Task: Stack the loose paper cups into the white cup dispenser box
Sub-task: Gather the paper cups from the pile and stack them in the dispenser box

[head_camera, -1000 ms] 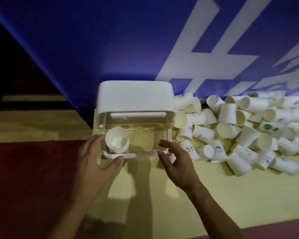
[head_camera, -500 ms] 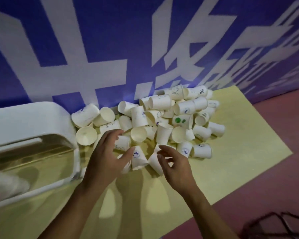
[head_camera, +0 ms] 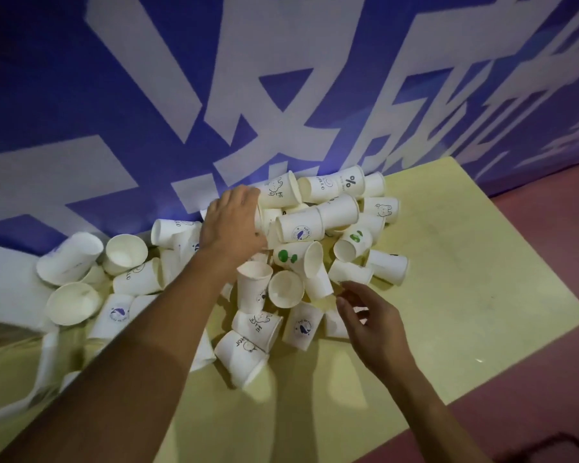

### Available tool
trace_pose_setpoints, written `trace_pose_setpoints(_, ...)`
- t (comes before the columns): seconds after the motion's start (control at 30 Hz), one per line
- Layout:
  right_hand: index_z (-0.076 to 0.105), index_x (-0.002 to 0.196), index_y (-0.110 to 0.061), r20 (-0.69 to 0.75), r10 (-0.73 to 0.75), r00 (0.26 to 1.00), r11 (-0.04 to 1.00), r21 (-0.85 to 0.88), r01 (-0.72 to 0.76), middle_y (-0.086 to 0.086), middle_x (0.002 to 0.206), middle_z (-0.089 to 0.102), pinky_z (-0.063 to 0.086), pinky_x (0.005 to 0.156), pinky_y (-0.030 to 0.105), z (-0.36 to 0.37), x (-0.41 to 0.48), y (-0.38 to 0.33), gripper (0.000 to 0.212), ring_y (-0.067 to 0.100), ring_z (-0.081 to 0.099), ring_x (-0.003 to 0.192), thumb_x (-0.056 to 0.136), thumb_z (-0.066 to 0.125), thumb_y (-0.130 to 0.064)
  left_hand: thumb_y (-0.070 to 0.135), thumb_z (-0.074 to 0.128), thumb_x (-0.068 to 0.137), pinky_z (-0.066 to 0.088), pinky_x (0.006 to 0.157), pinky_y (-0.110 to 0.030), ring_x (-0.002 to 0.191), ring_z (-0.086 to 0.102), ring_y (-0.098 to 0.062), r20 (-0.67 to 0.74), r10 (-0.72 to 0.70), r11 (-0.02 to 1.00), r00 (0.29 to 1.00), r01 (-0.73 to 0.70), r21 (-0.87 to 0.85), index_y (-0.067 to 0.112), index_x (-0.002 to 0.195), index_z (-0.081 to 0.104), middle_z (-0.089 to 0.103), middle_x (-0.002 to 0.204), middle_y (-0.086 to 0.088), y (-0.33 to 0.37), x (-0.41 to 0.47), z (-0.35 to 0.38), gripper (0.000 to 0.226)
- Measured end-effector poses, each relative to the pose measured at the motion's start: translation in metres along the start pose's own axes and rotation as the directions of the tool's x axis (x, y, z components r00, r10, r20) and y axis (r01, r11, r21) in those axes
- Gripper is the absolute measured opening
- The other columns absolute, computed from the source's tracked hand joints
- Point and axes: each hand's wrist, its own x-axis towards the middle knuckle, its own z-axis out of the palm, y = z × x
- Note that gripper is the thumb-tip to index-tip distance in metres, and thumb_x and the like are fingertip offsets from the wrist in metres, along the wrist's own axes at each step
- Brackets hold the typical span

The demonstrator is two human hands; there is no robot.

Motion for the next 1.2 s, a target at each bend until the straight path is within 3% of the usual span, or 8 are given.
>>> trace_pose_setpoints(0.13, 0.067, 0.124, -0.026, -0.035, 0.069, 0.997, 0.998, 0.012, -0.068, -0.015, 0.102, 0.072, 0.056, 0.076, 0.028, -0.004, 0.018, 0.010, 0.028, 0.002, 0.067, 0.092, 0.097, 0.069, -0.030, 0.029, 0.079, 0.080, 0.035, 0.115, -0.045, 0.133, 0.048, -0.027, 0.022, -0.018, 1.000, 1.000, 0.017, 0.012, 0.026, 0.157, 0.033, 0.050, 0.148, -0.002, -0.012, 0.010, 0.012, 0.089)
trace_pose_setpoints(0.37, 0.049, 0.147, -0.019, 0.096, 0.235, 0.967, 0.972, -0.010, -0.235, -0.007, 0.128, 0.058, 0.052, 0.090, 0.033, 0.022, 0.053, 0.000, 0.087, 0.016, 0.061, 0.113, 0.079, 0.077, -0.066, 0.027, 0.080, 0.083, 0.042, 0.106, -0.046, 0.121, 0.056, -0.030, -0.013, -0.044, 0.994, 0.999, 0.042, -0.102, 0.024, 0.149, 0.042, 0.060, 0.135, -0.006, -0.016, 0.000, -0.001, 0.076)
trace_pose_setpoints(0.47, 0.055, 0.120, -0.022, 0.115, 0.238, 0.964, 0.968, 0.056, -0.245, -0.011, 0.111, 0.059, 0.047, 0.074, 0.025, 0.039, 0.067, -0.010, 0.066, 0.012, 0.057, 0.102, 0.073, 0.086, -0.057, 0.031, 0.085, 0.082, 0.049, 0.091, -0.035, 0.115, 0.056, -0.021, -0.085, -0.176, 0.902, 0.981, 0.126, -0.412, 0.023, 0.139, 0.044, 0.058, 0.130, 0.002, -0.008, -0.031, -0.021, 0.071)
trace_pose_setpoints(0.57, 0.058, 0.115, -0.030, 0.096, 0.222, 0.970, 0.967, 0.103, -0.231, -0.012, 0.110, 0.063, 0.058, 0.078, 0.036, 0.055, 0.078, -0.010, 0.068, 0.011, 0.063, 0.101, 0.064, 0.088, -0.064, 0.035, 0.089, 0.079, 0.046, 0.074, -0.014, 0.102, 0.058, -0.007, -0.152, -0.281, 0.738, 0.948, 0.112, -0.665, 0.027, 0.131, 0.041, 0.058, 0.116, 0.016, -0.007, -0.074, -0.030, 0.071)
trace_pose_setpoints(0.67, 0.060, 0.108, -0.036, 0.064, 0.207, 0.976, 0.963, 0.162, -0.214, -0.018, 0.104, 0.068, 0.060, 0.077, 0.033, 0.061, 0.081, -0.010, 0.051, 0.005, 0.066, 0.096, 0.071, 0.087, -0.059, 0.036, 0.091, 0.076, 0.048, 0.081, -0.008, 0.111, 0.062, 0.000, -0.127, -0.319, 0.614, 0.939, 0.104, -0.782, 0.031, 0.129, 0.045, 0.060, 0.121, 0.021, -0.015, -0.101, -0.024, 0.070)
trace_pose_setpoints(0.87, 0.058, 0.114, -0.037, -0.036, 0.118, 0.992, 0.981, 0.157, -0.111, -0.018, 0.110, 0.065, 0.054, 0.080, 0.025, 0.053, 0.067, -0.019, 0.046, 0.001, 0.062, 0.100, 0.079, 0.085, -0.051, 0.040, 0.086, 0.080, 0.052, 0.094, -0.024, 0.119, 0.060, -0.002, -0.094, -0.372, 0.515, 0.923, 0.121, -0.848, 0.031, 0.139, 0.047, 0.061, 0.131, 0.016, -0.037, -0.124, -0.019, 0.071)
trace_pose_setpoints(1.03, 0.060, 0.130, -0.027, -0.073, 0.042, 0.996, 0.986, 0.164, -0.029, -0.018, 0.119, 0.064, 0.053, 0.085, 0.025, 0.045, 0.041, -0.045, 0.059, -0.003, 0.059, 0.108, 0.081, 0.082, -0.052, 0.070, 0.069, 0.081, 0.054, 0.093, -0.028, 0.122, 0.062, -0.005, -0.113, -0.452, 0.422, 0.885, 0.101, -0.901, 0.029, 0.144, 0.045, 0.063, 0.135, 0.012, -0.062, -0.163, -0.029, 0.079)
trace_pose_setpoints(1.2, 0.056, 0.127, -0.048, -0.015, -0.113, 0.993, 0.979, 0.168, 0.114, -0.025, 0.120, 0.065, 0.054, 0.082, 0.028, 0.067, 0.011, -0.094, 0.036, -0.004, 0.062, 0.107, 0.094, 0.070, -0.050, 0.053, 0.070, 0.083, 0.055, 0.100, -0.037, 0.125, 0.063, -0.012, -0.150, -0.540, 0.316, 0.828, 0.034, -0.948, 0.022, 0.145, 0.048, 0.064, 0.138, 0.008, -0.104, -0.223, -0.038, 0.073)
